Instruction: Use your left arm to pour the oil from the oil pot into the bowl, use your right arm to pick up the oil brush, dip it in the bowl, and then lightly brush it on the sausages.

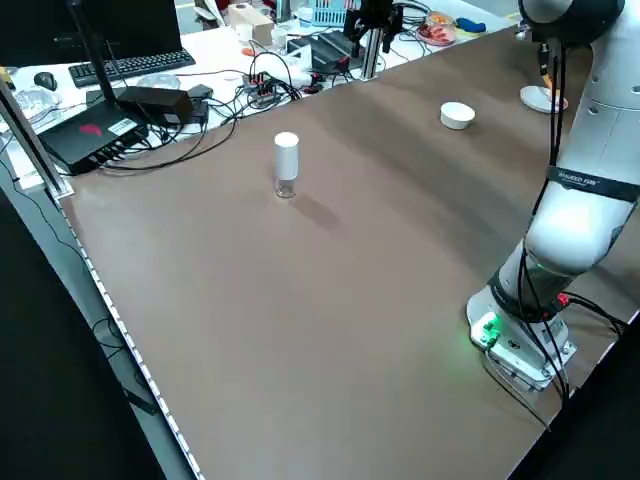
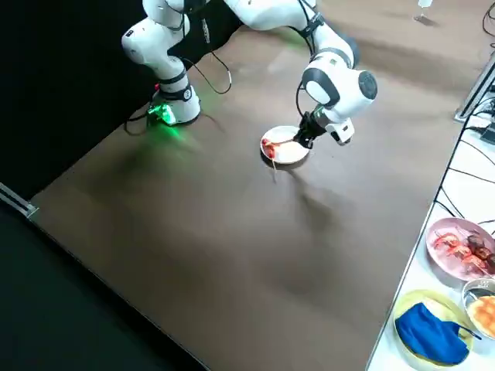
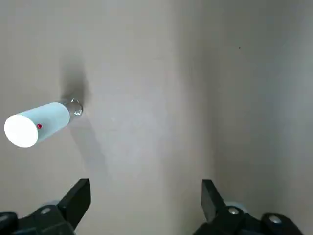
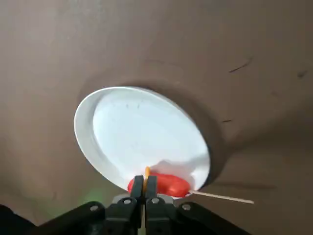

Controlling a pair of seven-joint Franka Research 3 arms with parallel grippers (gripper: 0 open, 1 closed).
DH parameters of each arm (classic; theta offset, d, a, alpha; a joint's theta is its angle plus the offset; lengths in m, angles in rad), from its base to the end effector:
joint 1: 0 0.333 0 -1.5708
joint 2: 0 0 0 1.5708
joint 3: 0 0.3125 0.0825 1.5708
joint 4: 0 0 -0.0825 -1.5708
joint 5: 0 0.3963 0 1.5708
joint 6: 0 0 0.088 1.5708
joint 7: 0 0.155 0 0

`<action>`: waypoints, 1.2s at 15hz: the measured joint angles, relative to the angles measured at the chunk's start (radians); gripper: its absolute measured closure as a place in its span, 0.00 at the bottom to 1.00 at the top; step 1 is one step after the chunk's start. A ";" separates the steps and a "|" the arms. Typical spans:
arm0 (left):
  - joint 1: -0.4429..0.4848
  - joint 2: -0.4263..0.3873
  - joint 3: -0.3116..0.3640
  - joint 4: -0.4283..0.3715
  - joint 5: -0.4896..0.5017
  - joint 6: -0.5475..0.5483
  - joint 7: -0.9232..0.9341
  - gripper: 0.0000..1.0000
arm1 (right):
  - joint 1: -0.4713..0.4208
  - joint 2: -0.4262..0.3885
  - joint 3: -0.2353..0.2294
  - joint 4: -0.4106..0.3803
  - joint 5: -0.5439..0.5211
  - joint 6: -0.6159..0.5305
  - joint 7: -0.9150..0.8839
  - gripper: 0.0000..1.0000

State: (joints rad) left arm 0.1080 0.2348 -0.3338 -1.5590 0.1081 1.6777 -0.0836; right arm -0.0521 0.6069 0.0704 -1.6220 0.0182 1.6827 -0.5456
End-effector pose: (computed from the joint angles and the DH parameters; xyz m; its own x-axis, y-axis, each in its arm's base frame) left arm 0.6165 -0.1106 0.4535 0.9834 -0.1515 -0.1000 -0.1559 -0.9870 -0.0379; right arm 0.6048 0.0119 0.1883 0.7336 0.5384 -0.4146 0.4391 -0.8412 -0.3155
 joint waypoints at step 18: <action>0.077 -0.102 -0.002 0.010 0.004 -0.142 -0.178 0.00 | 0.040 0.002 0.011 0.020 -0.120 0.063 -0.002 0.96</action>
State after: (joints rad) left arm 0.1850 0.1323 -0.3361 -1.5492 0.1123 1.5360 -0.2618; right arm -0.0121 0.6087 0.0810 -1.6019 -0.1022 1.7452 -0.5472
